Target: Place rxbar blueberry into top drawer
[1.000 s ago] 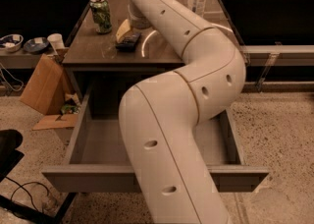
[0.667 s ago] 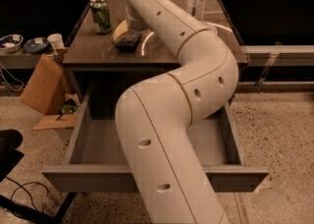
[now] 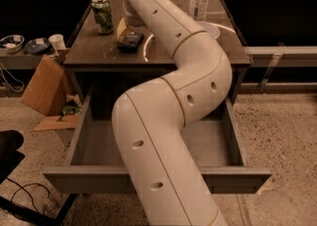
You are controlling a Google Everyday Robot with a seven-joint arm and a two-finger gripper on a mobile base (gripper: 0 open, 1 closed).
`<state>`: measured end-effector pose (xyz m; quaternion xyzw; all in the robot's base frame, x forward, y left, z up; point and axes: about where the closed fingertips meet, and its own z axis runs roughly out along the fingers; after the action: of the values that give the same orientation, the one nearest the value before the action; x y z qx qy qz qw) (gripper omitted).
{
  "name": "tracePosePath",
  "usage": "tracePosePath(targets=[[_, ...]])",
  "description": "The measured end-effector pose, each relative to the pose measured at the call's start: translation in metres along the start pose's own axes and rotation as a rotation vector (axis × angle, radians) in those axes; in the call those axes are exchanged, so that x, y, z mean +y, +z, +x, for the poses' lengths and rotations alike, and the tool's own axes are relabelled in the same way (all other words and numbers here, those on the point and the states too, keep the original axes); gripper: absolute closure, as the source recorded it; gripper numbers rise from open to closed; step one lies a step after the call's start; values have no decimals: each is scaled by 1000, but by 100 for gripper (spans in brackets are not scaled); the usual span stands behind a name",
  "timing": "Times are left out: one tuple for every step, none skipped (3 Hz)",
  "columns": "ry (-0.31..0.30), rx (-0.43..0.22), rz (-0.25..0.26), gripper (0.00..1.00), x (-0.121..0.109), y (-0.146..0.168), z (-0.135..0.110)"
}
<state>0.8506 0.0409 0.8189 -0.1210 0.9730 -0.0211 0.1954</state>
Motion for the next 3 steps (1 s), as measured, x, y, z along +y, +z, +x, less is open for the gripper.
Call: tracePosePath(targets=[[0, 0, 0, 72, -1, -8, -3], [0, 0, 0, 96, -1, -16, -5], [-3, -3, -6, 100, -1, -13, -4]])
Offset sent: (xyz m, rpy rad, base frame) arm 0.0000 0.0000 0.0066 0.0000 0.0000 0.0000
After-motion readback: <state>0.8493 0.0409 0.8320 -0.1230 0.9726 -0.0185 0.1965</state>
